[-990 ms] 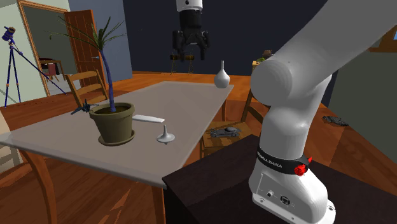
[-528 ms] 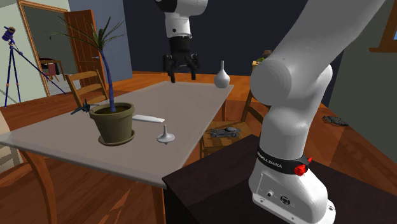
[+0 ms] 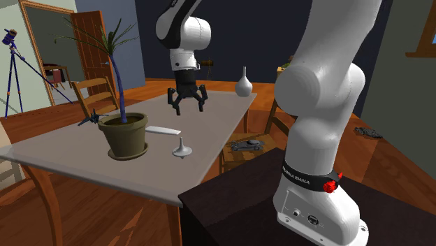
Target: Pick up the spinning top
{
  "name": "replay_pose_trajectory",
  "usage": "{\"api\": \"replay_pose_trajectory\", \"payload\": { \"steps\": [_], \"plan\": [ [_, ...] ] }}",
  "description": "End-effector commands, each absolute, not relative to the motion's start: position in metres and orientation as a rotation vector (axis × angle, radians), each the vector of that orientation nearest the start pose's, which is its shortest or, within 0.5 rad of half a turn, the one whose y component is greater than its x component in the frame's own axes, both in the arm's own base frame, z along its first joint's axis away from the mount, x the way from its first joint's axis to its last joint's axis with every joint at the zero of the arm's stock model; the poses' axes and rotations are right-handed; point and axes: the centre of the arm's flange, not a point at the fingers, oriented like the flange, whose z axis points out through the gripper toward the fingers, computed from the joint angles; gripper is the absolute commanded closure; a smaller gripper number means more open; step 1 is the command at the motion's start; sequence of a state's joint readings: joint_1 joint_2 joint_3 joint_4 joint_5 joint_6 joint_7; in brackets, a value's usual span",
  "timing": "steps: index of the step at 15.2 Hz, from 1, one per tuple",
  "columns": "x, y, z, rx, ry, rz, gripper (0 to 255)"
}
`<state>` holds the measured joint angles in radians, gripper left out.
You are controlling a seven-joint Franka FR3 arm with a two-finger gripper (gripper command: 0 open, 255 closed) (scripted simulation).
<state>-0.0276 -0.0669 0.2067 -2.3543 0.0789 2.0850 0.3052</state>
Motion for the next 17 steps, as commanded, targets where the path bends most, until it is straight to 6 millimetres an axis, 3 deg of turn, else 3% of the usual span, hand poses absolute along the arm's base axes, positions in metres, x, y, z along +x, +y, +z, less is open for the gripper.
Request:
{"api": "replay_pose_trajectory", "payload": {
  "steps": [1,9,17],
  "plan": [
    [0.474,0.092,0.317,-3.098,0.307,0.362,0],
    [0.518,0.111,0.217,-3.04,0.438,0.488,0],
    [0.518,0.111,0.177,-3.04,0.438,0.488,0]
  ]
}}
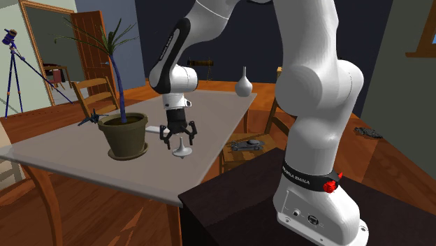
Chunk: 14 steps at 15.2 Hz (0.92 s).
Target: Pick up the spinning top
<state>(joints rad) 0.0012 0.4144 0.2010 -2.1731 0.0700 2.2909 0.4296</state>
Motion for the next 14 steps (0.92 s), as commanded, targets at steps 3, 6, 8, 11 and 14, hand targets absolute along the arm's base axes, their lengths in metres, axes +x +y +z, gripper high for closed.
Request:
{"api": "replay_pose_trajectory", "payload": {
  "steps": [3,6,8,11,14],
  "plan": [
    [0.518,0.112,0.177,-3.04,0.438,0.488,255],
    [0.518,0.112,0.177,-3.04,0.438,0.488,255],
    [0.518,0.112,0.177,-3.04,0.438,0.488,255],
    [0.518,0.112,0.177,-3.04,0.438,0.488,255],
    [0.518,0.111,0.188,-3.04,0.438,0.488,255]
  ]
}}
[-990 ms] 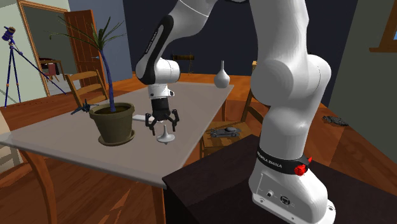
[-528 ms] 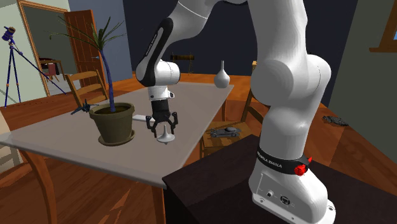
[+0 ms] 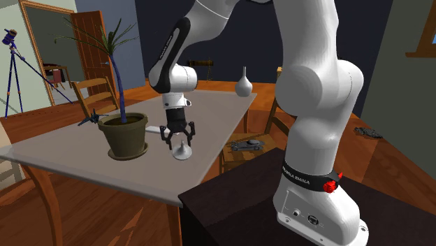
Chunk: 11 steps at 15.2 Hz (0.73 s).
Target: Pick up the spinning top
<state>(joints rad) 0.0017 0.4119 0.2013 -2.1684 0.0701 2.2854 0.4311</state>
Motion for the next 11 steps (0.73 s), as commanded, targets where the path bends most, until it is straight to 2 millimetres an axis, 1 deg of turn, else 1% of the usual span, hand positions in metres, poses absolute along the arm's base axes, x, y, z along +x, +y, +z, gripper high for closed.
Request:
{"api": "replay_pose_trajectory", "payload": {
  "steps": [1,11],
  "plan": [
    [0.518,0.111,0.193,-3.04,0.438,0.488,255],
    [0.518,0.111,0.246,-3.04,0.438,0.488,255]
  ]
}}
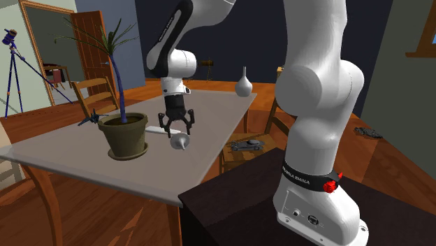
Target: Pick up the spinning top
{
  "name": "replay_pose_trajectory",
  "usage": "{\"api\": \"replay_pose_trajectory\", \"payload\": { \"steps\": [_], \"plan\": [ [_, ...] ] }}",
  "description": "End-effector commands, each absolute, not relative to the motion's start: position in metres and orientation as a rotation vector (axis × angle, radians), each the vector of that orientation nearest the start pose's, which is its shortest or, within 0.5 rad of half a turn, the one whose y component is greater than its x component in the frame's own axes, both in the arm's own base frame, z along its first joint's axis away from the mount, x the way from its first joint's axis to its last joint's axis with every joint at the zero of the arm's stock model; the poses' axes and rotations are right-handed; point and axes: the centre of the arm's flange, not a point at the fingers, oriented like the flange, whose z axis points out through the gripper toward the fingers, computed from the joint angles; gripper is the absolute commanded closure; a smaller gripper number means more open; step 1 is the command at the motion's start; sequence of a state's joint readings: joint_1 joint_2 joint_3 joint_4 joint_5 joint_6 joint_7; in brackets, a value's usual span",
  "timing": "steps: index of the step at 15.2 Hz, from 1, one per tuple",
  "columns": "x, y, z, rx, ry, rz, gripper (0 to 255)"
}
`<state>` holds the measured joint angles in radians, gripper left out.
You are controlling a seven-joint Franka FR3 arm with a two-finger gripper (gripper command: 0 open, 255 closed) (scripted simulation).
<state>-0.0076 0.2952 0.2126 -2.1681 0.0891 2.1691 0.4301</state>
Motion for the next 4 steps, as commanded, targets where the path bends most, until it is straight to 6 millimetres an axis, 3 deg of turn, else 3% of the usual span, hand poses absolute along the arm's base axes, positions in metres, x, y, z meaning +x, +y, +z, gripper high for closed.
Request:
{"api": "replay_pose_trajectory", "payload": {
  "steps": [1,4],
  "plan": [
    [0.5182,0.1115,0.2514,-3.04,0.438,0.488,255],
    [0.5182,0.1115,0.2575,-3.04,0.438,0.488,255]
  ]
}}
